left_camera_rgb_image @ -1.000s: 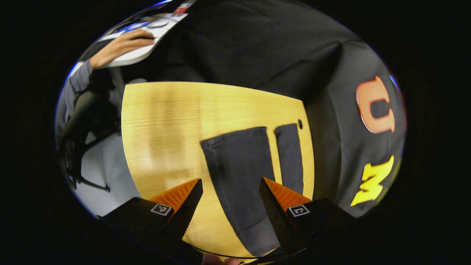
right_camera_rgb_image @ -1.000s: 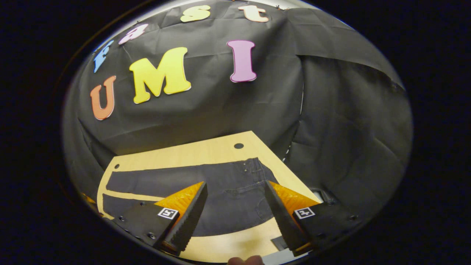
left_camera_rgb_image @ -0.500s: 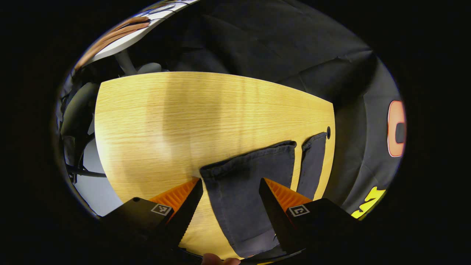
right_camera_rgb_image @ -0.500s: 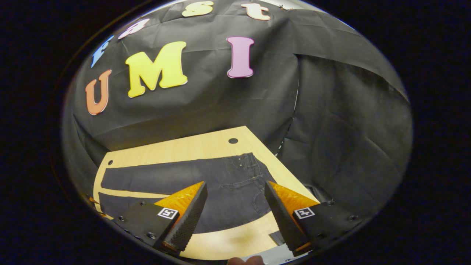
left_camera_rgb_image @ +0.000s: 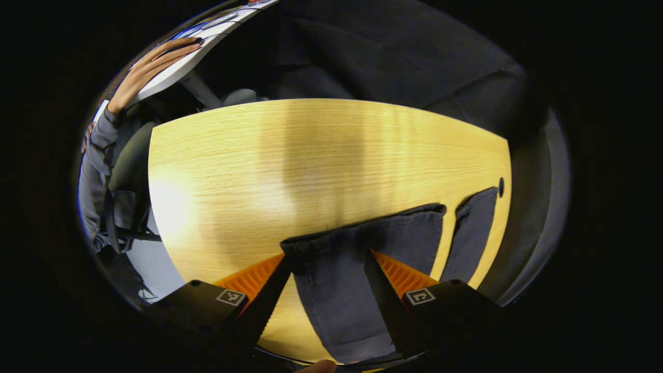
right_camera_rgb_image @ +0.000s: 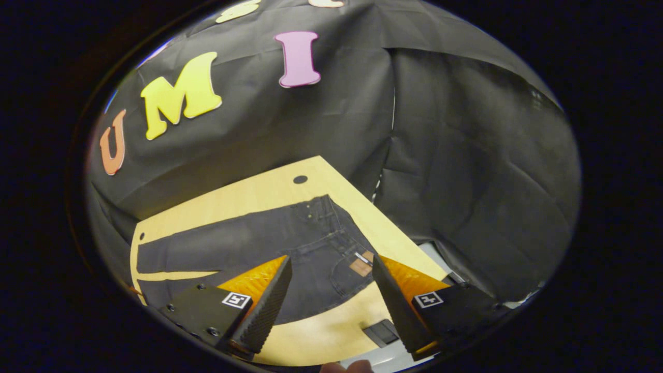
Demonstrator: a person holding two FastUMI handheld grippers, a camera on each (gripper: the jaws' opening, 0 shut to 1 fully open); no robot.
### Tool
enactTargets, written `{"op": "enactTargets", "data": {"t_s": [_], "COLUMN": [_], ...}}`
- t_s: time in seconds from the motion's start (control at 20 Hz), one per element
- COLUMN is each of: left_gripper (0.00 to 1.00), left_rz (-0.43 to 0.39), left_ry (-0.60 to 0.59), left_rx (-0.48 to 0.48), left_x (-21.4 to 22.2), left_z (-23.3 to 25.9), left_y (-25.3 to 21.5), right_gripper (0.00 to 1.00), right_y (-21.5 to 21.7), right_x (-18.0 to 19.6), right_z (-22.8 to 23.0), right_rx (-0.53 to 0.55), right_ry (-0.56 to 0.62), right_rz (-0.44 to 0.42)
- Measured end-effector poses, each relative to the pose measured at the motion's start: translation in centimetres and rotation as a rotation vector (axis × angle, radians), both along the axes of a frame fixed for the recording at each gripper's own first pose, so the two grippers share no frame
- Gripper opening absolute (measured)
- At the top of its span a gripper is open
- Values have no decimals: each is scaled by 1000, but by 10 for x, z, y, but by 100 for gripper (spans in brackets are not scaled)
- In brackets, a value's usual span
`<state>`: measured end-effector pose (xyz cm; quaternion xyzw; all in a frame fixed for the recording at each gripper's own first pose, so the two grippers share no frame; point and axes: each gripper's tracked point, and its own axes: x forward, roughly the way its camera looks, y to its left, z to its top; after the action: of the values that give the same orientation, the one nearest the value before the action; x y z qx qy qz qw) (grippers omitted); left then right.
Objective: Grasp the waist and the cuffs of the jeans and fold them to make the two legs overlap; first hold the waist and fold one-third of the jeans toward the cuffs, then hold the cuffs and fold the remaining one-third in the same direction to finish folding.
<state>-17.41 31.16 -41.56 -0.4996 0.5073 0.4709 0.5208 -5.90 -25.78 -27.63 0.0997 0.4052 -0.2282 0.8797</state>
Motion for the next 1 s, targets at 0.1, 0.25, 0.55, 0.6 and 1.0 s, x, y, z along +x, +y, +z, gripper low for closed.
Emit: {"op": "enactTargets", "data": {"t_s": [0.1,0.25,0.55,0.6,1.0], "left_gripper": [77,39,7,5,3], "left_rz": [9,25,119,133,167], "left_ry": [49,56,-113,-140,-266], "left_rx": [12,22,22,18,26], "left_x": [-11,-17,-3,1,13], "left_z": [-2,0,1,3,21], "left_y": [0,1,-1,-2,-7], "right_gripper": [98,98,97,97,98], "right_y": [-7,-12,-34,-37,-57], "right_x": [-4,-4,-2,-2,-6], "right_z": [-14,-26,-55,-58,-112], "right_rx": [34,47,164,175,545], "right_ry": [28,48,73,77,95], "right_rz": [-31,-29,-122,-133,-474]}}
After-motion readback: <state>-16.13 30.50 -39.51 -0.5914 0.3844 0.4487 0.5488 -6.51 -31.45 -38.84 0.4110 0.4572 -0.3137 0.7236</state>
